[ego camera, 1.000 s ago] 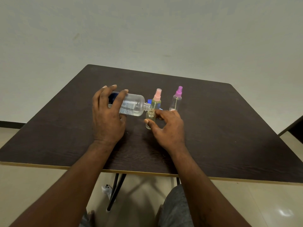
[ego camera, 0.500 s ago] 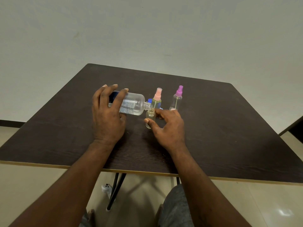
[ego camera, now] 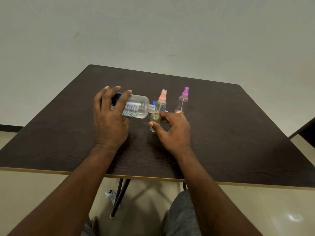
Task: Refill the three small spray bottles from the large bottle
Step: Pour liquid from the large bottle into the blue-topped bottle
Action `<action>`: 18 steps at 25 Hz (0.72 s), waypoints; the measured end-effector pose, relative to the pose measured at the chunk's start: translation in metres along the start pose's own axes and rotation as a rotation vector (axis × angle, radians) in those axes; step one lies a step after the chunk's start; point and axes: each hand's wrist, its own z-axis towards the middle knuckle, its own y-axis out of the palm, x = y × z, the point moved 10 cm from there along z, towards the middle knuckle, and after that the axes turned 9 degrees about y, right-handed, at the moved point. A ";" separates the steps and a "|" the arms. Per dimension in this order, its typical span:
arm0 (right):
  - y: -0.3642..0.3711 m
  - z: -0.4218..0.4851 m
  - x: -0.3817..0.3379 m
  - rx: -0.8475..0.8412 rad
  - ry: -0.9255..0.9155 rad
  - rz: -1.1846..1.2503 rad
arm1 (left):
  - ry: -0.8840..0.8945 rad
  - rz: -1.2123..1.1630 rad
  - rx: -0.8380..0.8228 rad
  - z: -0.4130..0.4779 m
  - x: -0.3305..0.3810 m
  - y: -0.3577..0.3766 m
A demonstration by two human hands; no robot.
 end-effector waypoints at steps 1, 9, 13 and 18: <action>0.000 0.000 0.001 0.001 0.006 0.004 | 0.003 -0.002 0.006 0.000 0.000 0.000; -0.001 -0.001 0.001 0.026 -0.007 0.016 | 0.004 0.006 0.006 0.000 0.002 -0.002; -0.001 0.000 0.001 0.016 -0.009 0.012 | 0.006 0.006 0.007 0.001 0.002 -0.003; -0.002 -0.001 0.001 0.029 -0.008 0.017 | 0.016 0.014 0.016 0.000 0.004 -0.005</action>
